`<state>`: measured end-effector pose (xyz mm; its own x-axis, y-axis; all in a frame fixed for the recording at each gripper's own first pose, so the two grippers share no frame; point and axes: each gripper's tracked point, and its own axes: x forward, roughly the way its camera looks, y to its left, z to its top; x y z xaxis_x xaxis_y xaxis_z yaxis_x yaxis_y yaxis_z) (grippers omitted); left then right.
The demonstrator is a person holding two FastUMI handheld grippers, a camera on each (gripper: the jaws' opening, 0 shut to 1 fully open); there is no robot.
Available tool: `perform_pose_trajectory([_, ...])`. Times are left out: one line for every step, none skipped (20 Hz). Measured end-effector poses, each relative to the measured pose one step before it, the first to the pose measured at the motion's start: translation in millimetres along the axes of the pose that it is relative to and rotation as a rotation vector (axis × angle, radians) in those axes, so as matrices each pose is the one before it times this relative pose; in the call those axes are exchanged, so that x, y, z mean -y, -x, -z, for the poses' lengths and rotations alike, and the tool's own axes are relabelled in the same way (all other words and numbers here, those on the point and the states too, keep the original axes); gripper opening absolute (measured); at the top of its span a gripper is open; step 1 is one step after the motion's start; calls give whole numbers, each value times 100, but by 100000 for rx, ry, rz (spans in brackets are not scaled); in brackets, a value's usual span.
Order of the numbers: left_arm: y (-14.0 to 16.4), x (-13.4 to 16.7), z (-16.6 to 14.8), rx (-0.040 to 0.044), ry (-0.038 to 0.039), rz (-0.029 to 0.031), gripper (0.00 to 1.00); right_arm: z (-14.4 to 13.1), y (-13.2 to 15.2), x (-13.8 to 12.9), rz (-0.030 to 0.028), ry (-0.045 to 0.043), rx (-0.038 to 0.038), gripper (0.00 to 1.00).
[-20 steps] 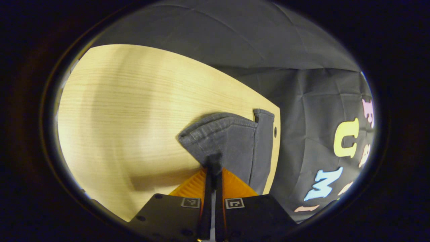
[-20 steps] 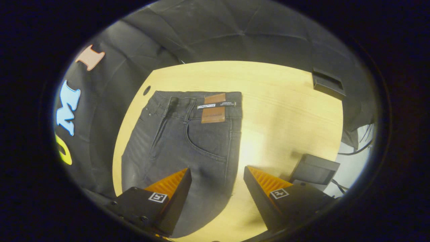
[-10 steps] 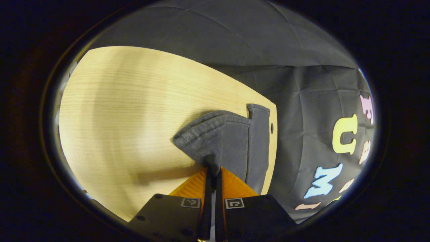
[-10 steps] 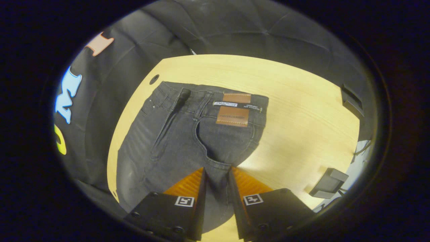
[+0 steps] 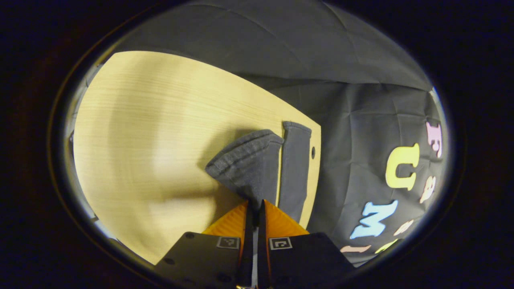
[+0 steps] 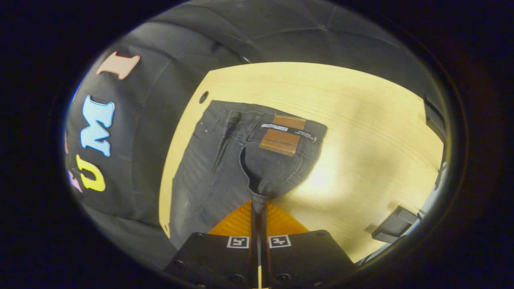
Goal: Grasp the waist and the cuffs of the jeans and fold them to make the two legs overlap; first hold the waist and fold one-third of the jeans toward the cuffs, then hold the cuffs and fold the remaining one-third in the same direction to finish folding.
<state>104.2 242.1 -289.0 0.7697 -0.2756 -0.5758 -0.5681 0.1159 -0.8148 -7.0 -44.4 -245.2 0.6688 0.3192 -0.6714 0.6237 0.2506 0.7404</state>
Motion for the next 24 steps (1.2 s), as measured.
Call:
perform_pose_trajectory([858, 307, 240, -483, 2949, 1095, 13, -151, 746, -1102, -3961, -661, -1764, 2])
perform_pose_trajectory([733, 313, 236, -574, 3350, 1060, 13, -124, 602, -822, -3190, -527, -1959, 2])
perform_pose_trajectory([673, 368, 181, -553, 3577, 1118, 13, -363, 671, -953, -3249, -383, -1961, 2])
perform_pose_trajectory([728, 472, 155, -311, 3320, 1127, 12, -251, 658, -854, -2895, 307, -2205, 1])
perform_pose_trajectory([675, 635, 111, 207, 2358, 610, 8, -339, 619, -632, -2135, 1159, -2442, 1])
perform_pose_trajectory([813, 604, 235, 397, 975, -160, 12, -148, 736, -456, -1622, 1171, -2476, 1])
perform_pose_trajectory([830, 675, 233, 628, -256, -111, 7, -230, 534, -570, -1477, 1402, -3313, 1])
perform_pose_trajectory([756, 965, 332, 740, -1225, -218, 7, -219, 416, -431, -1503, 894, -3537, 1])
perform_pose_trajectory([612, 1171, 499, 257, -1509, -328, 7, -539, 471, -508, -1594, 638, -3157, 1])
perform_pose_trajectory([554, 1404, 720, -339, -931, -274, 7, -818, 137, -529, -1579, 543, -2819, 1])
perform_pose_trajectory([164, 1418, 528, -539, -213, -263, 12, -832, 254, -760, -2030, 559, -1559, 1])
perform_pose_trajectory([-374, 1362, 605, -895, 356, -215, 7, -833, 569, -992, -2193, 458, -1730, 1])
perform_pose_trajectory([-544, 1310, 372, -449, 546, -759, 12, -1320, 228, -1033, -1941, 61, -1141, 1])
perform_pose_trajectory([-890, 1290, 286, -384, 360, -381, 12, -715, 744, -1015, -1787, -130, -1174, 1])
perform_pose_trajectory([-1224, 1096, 262, -472, -228, -705, 12, -744, -7, -1260, -1515, -226, -815, 1])
perform_pose_trajectory([-1148, 878, -1, 214, -716, -1220, 7, -390, -1127, -1632, -691, -28, -823, 1])
perform_pose_trajectory([-1749, 814, -57, 351, -799, -1377, 12, -738, -848, -1014, 88, 664, -657, 1])
perform_pose_trajectory([-1552, 785, -155, -395, -639, -881, 12, -1015, -1038, -593, 1074, 744, 519, 1])
perform_pose_trajectory([-1609, 615, -150, -301, -16, -920, 7, -1006, -752, -337, 1234, 131, 281, 1])
perform_pose_trajectory([-1511, 721, -135, -618, 439, -402, 7, -814, -529, -340, 599, -1439, 489, 1])
perform_pose_trajectory([-1307, 673, -89, -612, 256, 45, 7, -869, -630, -368, -383, -2136, 134, 1])
perform_pose_trajectory([-1383, 587, -332, -131, -217, -298, 12, -865, -783, -336, -488, -2820, 469, 1])
perform_pose_trajectory([-1390, 454, -343, -277, -863, -600, 12, -1047, -821, -223, -259, -2604, 719, 1])
perform_pose_trajectory([-1317, 453, -384, -218, -1205, -854, 7, -809, -860, -73, 101, -1766, 1121, 1])
